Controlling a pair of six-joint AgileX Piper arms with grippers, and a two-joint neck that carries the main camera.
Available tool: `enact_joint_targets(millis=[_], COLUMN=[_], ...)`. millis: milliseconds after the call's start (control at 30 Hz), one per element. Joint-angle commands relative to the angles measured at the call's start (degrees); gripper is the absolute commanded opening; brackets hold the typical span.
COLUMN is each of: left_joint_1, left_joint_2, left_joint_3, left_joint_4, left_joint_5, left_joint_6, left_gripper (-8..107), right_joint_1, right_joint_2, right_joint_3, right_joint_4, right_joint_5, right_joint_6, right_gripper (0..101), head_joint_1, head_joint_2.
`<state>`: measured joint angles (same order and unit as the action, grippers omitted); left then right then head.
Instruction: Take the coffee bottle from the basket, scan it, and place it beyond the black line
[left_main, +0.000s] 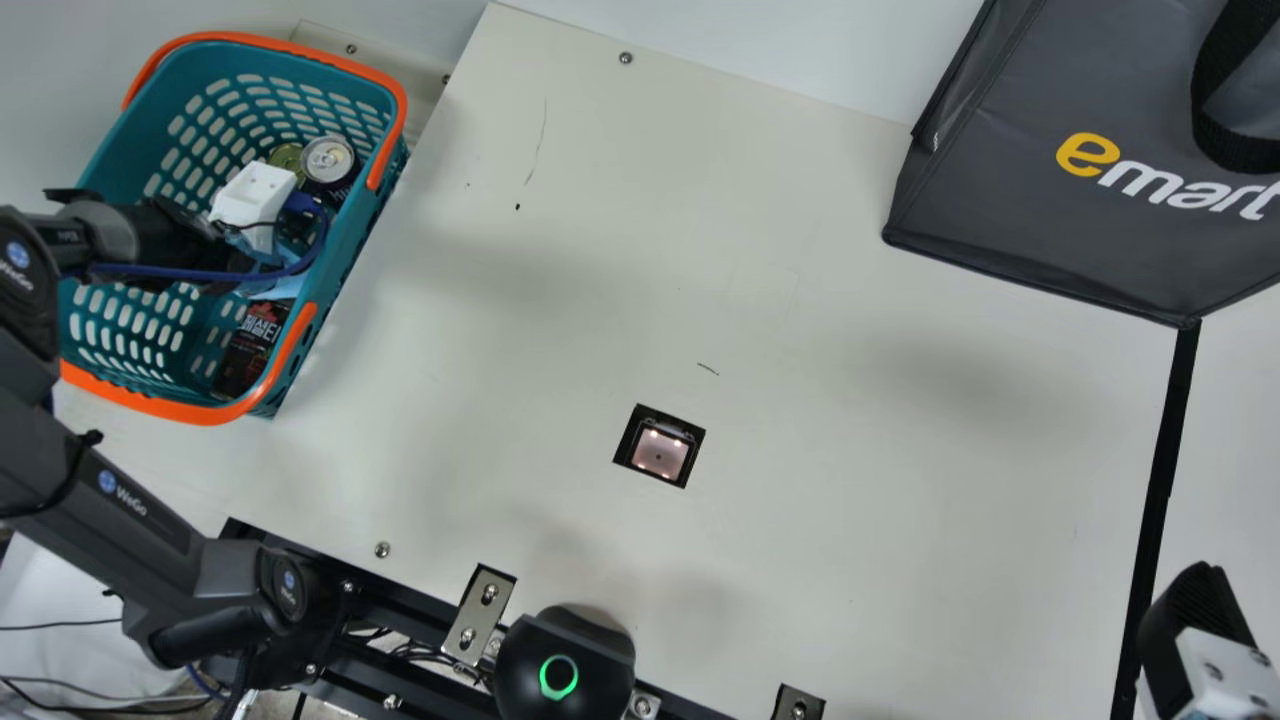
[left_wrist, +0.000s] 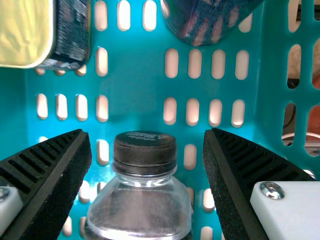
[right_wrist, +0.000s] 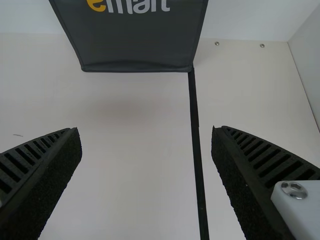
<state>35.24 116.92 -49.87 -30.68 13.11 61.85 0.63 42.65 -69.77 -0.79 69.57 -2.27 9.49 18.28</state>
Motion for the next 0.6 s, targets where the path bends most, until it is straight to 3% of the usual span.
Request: enact_joint_targets(millis=[0,500,567], left_joint_1=[-0.2,-0.9,-0.9], left_joint_2=[0.3,2.8,3.0], left_joint_3=[-0.1,-1.4,-1.6], left_joint_4=[0.3,1.6,1.6], left_joint_5=[-0.3,-1.7,-1.8], left_joint_6=[-0.7,-3.8,-4.0], left_gripper=[90,90,77], right_joint_1=[0.0,0.0,0.0], right_joint_2=[0.0,0.0,0.0], right_joint_3=[0.0,0.0,0.0], right_joint_4=[0.0,0.0,0.0], right_joint_5=[0.0,0.0,0.0], right_joint_6=[0.0,0.0,0.0], right_gripper=[91,91,91], head_joint_1=[-1.6,-1.6,-1.6], head_joint_2=[0.1,0.1,0.1])
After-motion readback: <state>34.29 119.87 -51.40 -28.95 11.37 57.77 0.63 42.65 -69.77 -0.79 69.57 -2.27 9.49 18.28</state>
